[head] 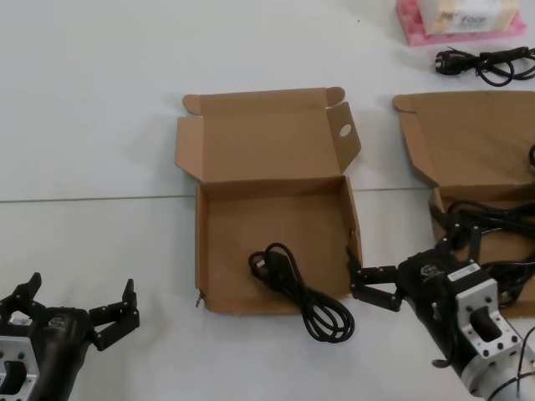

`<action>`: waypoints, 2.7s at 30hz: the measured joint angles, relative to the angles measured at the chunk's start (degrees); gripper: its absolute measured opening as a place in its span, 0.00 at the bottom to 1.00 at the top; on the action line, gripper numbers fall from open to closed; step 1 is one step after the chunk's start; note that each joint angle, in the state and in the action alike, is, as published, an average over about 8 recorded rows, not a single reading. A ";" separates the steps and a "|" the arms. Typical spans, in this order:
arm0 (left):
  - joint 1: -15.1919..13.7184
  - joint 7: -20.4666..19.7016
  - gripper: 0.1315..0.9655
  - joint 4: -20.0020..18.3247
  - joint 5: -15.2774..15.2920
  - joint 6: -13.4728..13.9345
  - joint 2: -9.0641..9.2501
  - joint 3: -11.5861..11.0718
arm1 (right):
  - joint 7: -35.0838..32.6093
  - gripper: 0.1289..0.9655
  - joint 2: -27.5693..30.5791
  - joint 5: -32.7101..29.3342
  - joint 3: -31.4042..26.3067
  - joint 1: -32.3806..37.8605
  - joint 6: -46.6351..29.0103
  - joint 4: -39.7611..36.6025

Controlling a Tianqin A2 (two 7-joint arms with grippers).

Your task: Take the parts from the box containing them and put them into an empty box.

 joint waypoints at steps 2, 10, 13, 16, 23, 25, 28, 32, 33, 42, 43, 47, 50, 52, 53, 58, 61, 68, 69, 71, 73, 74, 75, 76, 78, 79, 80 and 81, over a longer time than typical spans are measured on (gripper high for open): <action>0.00 0.00 1.00 0.00 0.00 0.00 0.00 0.00 | 0.00 0.99 -0.45 -0.66 1.34 -0.66 -0.50 -0.08; 0.00 0.00 1.00 0.00 0.00 0.00 0.00 0.00 | 0.00 1.00 -2.24 -3.33 6.71 -3.31 -2.51 -0.40; 0.00 0.01 1.00 0.00 -0.01 0.00 0.00 0.00 | 0.00 1.00 -2.92 -4.34 8.72 -4.31 -3.27 -0.53; 0.00 0.01 1.00 0.00 -0.01 0.00 0.00 0.00 | 0.00 1.00 -3.59 -5.34 10.74 -5.31 -4.02 -0.65; 0.00 0.03 1.00 0.00 -0.01 0.00 0.00 -0.01 | 0.00 1.00 -5.16 -7.67 15.43 -7.63 -5.78 -0.93; 0.00 0.03 1.00 0.00 -0.01 0.01 0.00 -0.01 | 0.00 1.00 -5.61 -8.35 16.80 -8.30 -6.29 -1.01; 0.00 0.03 1.00 0.00 -0.01 0.01 0.00 -0.02 | 0.00 1.00 -6.29 -9.35 18.82 -9.31 -7.05 -1.14; 0.00 0.03 1.00 0.00 -0.02 0.01 0.00 -0.02 | 0.00 1.00 -7.19 -10.68 21.53 -10.65 -8.05 -1.30; 0.00 0.03 1.00 0.00 -0.02 0.01 0.00 -0.01 | 0.00 1.00 -7.40 -10.99 22.15 -10.96 -8.28 -1.33; 0.00 0.03 1.00 0.00 -0.02 0.00 0.00 0.00 | 0.00 1.00 -8.15 -12.12 24.38 -12.05 -9.13 -1.47; 0.00 0.03 1.00 0.00 -0.02 0.00 0.00 0.00 | 0.00 1.00 -8.15 -12.13 24.39 -12.06 -9.14 -1.47; 0.00 0.03 1.00 0.00 -0.02 0.00 0.00 -0.01 | 0.00 1.00 -8.15 -12.13 24.41 -12.06 -9.14 -1.47; 0.00 0.03 1.00 0.00 -0.02 0.00 0.00 -0.01 | 0.00 1.00 -8.15 -12.13 24.41 -12.06 -9.14 -1.47; 0.00 0.02 1.00 0.00 -0.02 0.00 0.00 -0.01 | 0.00 1.00 -8.15 -12.13 24.41 -12.06 -9.14 -1.47; 0.00 0.02 1.00 0.00 -0.02 0.00 0.00 -0.01 | 0.00 1.00 -8.15 -12.13 24.41 -12.06 -9.14 -1.47; 0.00 0.02 1.00 0.00 -0.02 0.00 0.00 -0.01 | 0.00 1.00 -8.15 -12.13 24.41 -12.06 -9.14 -1.47; 0.00 0.02 1.00 0.00 -0.02 0.00 0.00 0.00 | 0.00 1.00 -8.15 -12.13 24.41 -12.06 -9.14 -1.47; 0.00 0.02 1.00 0.00 -0.02 0.00 0.00 0.00 | 0.00 1.00 -8.15 -12.13 24.41 -12.06 -9.14 -1.47; 0.00 0.02 1.00 0.00 -0.02 0.00 0.00 0.00 | 0.00 1.00 -8.15 -12.13 24.41 -12.06 -9.14 -1.47; 0.00 0.02 1.00 0.00 -0.02 0.00 0.00 -0.01 | 0.00 1.00 -8.15 -12.13 24.41 -12.06 -9.14 -1.47; 0.00 0.02 1.00 0.00 -0.02 0.00 0.00 -0.01 | 0.00 1.00 -8.15 -12.13 24.41 -12.06 -9.14 -1.47; 0.00 0.02 1.00 0.00 -0.02 0.00 0.00 -0.01 | 0.00 1.00 -8.15 -12.13 24.41 -12.06 -9.14 -1.47; 0.00 0.02 1.00 0.00 -0.02 0.00 0.00 -0.01 | 0.00 1.00 -8.15 -12.13 24.41 -12.06 -9.14 -1.47; 0.00 0.02 1.00 0.00 -0.02 0.00 0.00 -0.01 | 0.00 1.00 -8.15 -12.13 24.41 -12.06 -9.14 -1.47; 0.00 0.02 1.00 0.00 -0.02 0.00 0.00 -0.01 | 0.00 1.00 -8.15 -12.13 24.41 -12.06 -9.14 -1.47; 0.00 0.02 1.00 0.00 -0.02 0.00 0.00 -0.01 | 0.00 1.00 -8.15 -12.13 24.41 -12.06 -9.14 -1.47; 0.00 0.02 1.00 0.00 -0.02 0.00 0.00 -0.01 | 0.00 1.00 -8.15 -12.13 24.41 -12.06 -9.14 -1.47; 0.00 0.02 1.00 0.00 -0.02 0.00 0.00 -0.01 | 0.00 1.00 -8.15 -12.13 24.41 -12.06 -9.14 -1.47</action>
